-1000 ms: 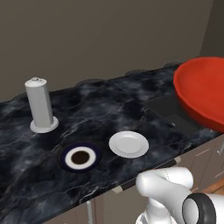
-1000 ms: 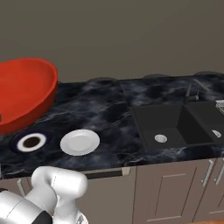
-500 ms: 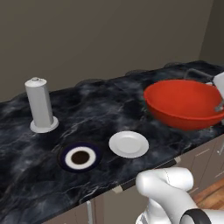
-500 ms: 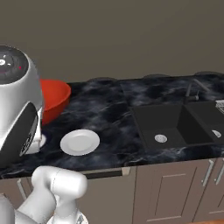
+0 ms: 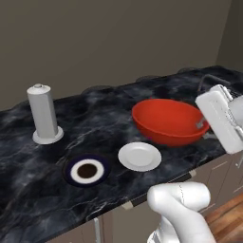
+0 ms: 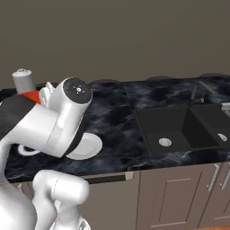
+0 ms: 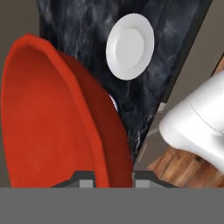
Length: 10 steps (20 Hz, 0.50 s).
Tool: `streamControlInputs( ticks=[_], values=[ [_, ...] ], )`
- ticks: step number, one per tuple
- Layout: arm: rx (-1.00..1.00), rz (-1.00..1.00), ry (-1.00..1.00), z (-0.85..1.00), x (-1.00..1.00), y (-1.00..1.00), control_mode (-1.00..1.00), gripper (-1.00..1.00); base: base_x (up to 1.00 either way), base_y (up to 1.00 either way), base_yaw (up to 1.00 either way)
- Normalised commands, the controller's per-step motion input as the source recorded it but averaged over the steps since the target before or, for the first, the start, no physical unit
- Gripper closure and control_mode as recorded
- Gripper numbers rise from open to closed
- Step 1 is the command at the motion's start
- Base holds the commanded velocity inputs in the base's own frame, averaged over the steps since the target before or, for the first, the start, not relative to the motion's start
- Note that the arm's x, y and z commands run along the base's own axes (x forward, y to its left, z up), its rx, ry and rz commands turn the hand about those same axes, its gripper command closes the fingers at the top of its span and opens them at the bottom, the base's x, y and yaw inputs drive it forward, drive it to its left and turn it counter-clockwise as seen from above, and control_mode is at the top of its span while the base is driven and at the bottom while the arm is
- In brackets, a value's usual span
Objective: Move the bowls from the cabinet to the plates on the dining table.
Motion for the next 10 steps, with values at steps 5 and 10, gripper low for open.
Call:
streamControlInputs(
  ticks=[5, 10],
  values=[
    [-0.02, 0.32, 0.07, -0.41, 0.71, -0.01, -1.00, 1.00, 0.00, 0.00, 0.00],
    [-0.03, 0.32, 0.11, -0.30, 0.75, -0.11, -1.00, 1.00, 0.00, 0.00, 0.00]
  ],
)
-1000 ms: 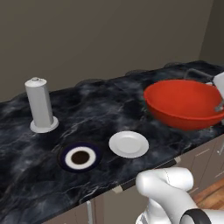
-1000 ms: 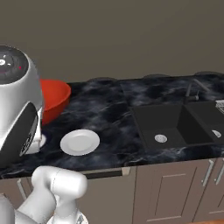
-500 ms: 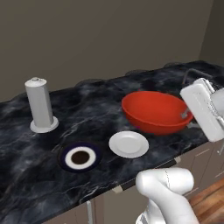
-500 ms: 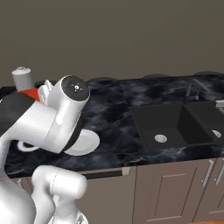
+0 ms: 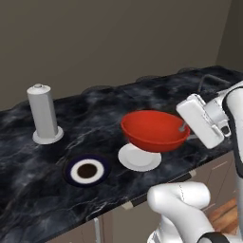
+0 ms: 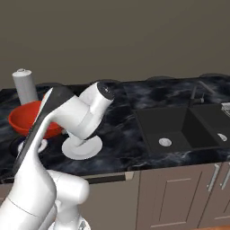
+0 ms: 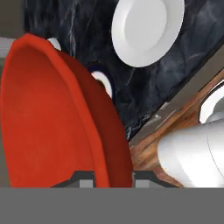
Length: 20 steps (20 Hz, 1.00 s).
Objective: Move the bowls from the cabinet to the plates on the dining table.
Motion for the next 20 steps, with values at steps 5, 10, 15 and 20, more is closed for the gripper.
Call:
streamControlInputs(
  ticks=[5, 10, 15, 20],
  values=[
    [-0.06, 0.32, 0.09, -0.37, 0.74, -0.14, -1.00, 1.00, 0.00, 0.00, 0.00],
    [-0.05, 0.31, 0.01, -0.42, 0.58, -0.13, -1.00, 1.00, 0.00, 0.00, 0.00],
    [-0.01, 0.31, -0.08, -0.43, 0.49, -0.12, -1.00, 1.00, 0.00, 0.00, 0.00],
    [0.01, 0.28, -0.16, -0.40, 0.46, -0.06, -1.00, 1.00, 0.00, 0.00, 0.00]
  ],
)
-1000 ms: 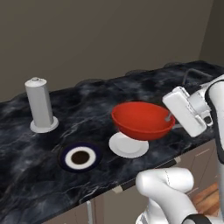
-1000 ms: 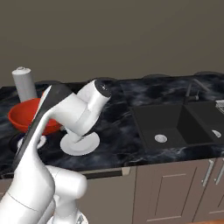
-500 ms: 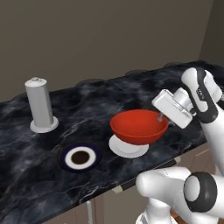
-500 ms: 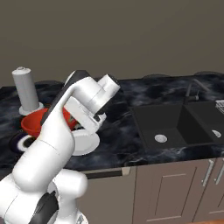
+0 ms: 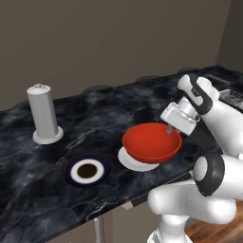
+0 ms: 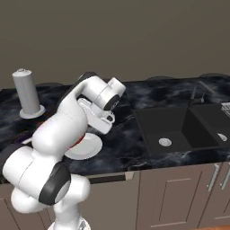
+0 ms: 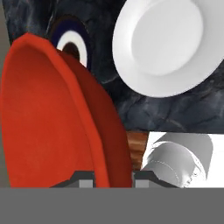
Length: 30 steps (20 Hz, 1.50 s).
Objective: Move the bowls from the cabinet to the plates on the dining table.
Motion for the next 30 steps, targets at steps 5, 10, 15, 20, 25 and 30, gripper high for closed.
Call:
streamControlInputs(
  ticks=[5, 10, 15, 20, 25, 30],
  values=[
    [0.06, 0.20, -0.15, -0.35, 0.54, -0.01, -1.00, 1.00, 0.00, 0.00, 0.00],
    [0.08, 0.10, -0.06, -0.19, 0.52, 0.00, -1.00, 1.00, 0.00, 0.00, 0.00],
    [0.02, -0.01, -0.01, -0.25, 0.41, 0.00, -1.00, 1.00, 0.00, 0.00, 0.00],
    [0.00, -0.02, 0.00, -0.26, 0.27, 0.04, -1.00, 1.00, 0.00, 0.00, 0.00],
    [0.00, -0.01, 0.00, -0.22, 0.23, 0.09, -1.00, 1.00, 0.00, 0.00, 0.00],
    [0.00, 0.00, 0.00, -0.19, 0.06, 0.01, -1.00, 1.00, 0.00, 0.00, 0.00]
  ],
)
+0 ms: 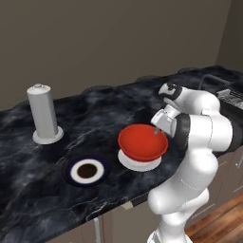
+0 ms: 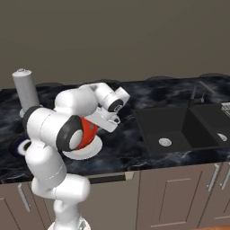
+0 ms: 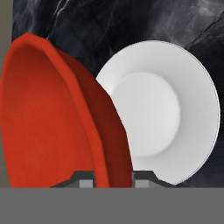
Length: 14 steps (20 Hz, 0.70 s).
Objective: Move the bowls from the cabinet to the plates on the dining table.
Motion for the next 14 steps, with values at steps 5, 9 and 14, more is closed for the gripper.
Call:
streamControlInputs(
  ticks=[5, 9, 14],
  values=[
    [-0.01, 0.01, -0.06, -0.48, 0.00, 0.00, -1.00, 1.00, 0.00, 0.00, 0.00],
    [0.00, 0.02, -0.07, -0.49, 0.08, 0.00, -1.00, 1.00, 0.00, 0.00, 0.00],
    [0.00, 0.00, -0.05, -0.35, 0.38, 0.00, -1.00, 1.00, 0.00, 0.00, 0.00]
  ],
)
